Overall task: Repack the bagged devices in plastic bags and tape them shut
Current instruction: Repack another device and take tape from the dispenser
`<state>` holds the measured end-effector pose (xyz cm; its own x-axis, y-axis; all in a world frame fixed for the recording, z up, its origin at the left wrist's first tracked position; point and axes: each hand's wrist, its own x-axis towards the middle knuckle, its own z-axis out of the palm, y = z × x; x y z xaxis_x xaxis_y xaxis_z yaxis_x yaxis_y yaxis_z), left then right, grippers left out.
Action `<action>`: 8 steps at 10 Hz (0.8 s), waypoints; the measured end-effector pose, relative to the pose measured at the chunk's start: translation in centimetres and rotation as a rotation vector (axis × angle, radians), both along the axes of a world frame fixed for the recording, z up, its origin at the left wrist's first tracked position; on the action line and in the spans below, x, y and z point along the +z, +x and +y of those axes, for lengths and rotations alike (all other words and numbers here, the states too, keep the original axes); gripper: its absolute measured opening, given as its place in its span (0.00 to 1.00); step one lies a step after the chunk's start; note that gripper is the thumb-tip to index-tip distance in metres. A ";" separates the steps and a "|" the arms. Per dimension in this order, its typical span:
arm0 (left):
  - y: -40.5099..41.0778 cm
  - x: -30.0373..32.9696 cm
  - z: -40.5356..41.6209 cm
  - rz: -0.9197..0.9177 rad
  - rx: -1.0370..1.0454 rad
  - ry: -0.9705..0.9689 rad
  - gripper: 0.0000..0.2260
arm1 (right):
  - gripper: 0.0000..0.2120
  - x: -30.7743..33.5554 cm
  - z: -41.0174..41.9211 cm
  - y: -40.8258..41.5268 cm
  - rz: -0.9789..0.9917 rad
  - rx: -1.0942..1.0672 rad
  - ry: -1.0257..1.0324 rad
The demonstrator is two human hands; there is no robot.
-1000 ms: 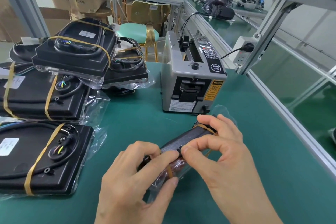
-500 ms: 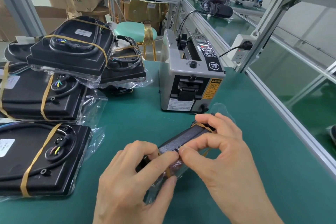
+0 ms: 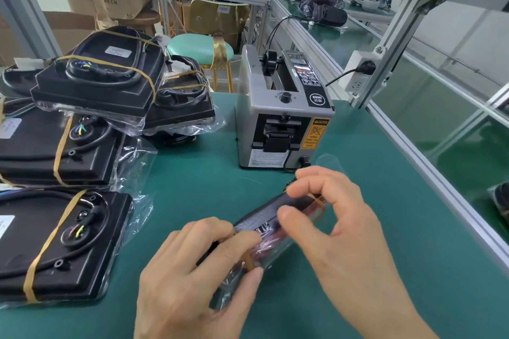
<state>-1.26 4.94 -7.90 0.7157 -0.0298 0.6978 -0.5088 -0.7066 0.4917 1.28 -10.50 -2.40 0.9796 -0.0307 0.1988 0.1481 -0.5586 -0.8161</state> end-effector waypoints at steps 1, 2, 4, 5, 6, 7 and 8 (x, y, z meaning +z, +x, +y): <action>0.0 0.0 0.5 0.065 -0.005 0.154 0.12 | 0.10 -0.3 1.0 0.2 -0.041 0.066 -0.201; -0.1 0.1 0.6 0.099 -0.019 0.132 0.11 | 0.07 -0.3 -0.1 1.1 -0.032 -0.016 -0.095; 0.1 0.5 0.0 0.068 0.007 0.080 0.10 | 0.05 0.3 -1.1 1.6 0.033 0.052 -0.039; 0.1 0.5 -0.2 0.069 -0.034 0.004 0.14 | 0.11 -0.3 -0.4 1.5 -0.054 0.089 -0.235; 0.2 0.3 0.0 0.070 0.002 0.060 0.14 | 0.06 -0.8 -1.2 2.3 -0.120 0.071 -0.262; 0.2 0.3 1.2 0.053 -0.048 0.108 0.12 | 0.13 -0.4 -4.5 3.6 0.007 0.209 -0.135; 0.0 0.4 4.1 0.078 -0.054 0.163 0.14 | 0.27 -0.6 -6.8 4.3 0.179 0.487 -0.104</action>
